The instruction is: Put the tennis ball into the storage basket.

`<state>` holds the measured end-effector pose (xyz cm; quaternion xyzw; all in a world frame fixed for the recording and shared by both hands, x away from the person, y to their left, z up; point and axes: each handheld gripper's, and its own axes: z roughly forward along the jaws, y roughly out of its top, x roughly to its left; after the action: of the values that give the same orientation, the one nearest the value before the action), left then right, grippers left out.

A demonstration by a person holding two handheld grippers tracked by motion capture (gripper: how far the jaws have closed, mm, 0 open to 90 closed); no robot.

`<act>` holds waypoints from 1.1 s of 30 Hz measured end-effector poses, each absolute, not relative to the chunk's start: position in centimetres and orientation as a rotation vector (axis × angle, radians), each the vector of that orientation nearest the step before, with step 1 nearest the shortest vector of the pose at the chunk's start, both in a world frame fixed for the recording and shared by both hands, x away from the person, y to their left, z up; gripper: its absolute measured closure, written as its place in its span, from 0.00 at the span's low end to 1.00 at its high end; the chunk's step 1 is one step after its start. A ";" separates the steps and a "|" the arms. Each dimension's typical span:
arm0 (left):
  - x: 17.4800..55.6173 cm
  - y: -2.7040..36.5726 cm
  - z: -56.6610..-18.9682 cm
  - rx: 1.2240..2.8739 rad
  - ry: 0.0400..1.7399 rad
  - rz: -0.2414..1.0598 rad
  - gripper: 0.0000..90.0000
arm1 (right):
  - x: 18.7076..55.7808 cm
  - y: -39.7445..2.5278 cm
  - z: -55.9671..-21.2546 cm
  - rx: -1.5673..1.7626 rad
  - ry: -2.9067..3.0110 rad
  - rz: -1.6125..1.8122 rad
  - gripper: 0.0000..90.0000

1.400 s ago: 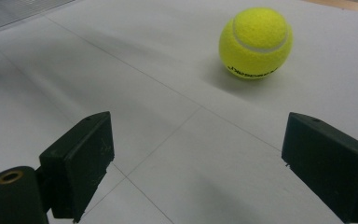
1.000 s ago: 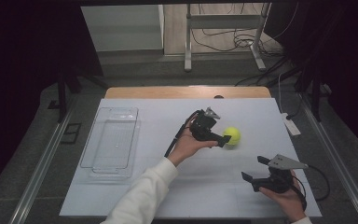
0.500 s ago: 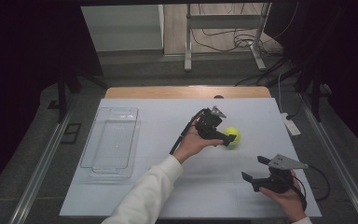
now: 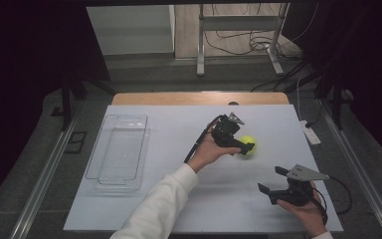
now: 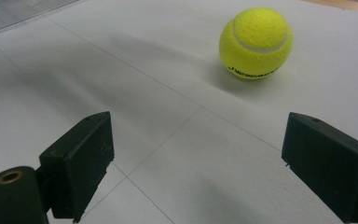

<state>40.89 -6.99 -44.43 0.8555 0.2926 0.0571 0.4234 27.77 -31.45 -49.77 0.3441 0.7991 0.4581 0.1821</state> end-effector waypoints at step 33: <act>42.3 -8.2 -46.3 2.162 0.770 0.108 0.09 | 27.8 -31.4 -49.8 0.968 2.259 1.291 0.11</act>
<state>42.34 -8.23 -46.33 0.8584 0.3056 0.0428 0.4099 27.80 -31.44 -49.82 0.3430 0.8001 0.4572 0.1817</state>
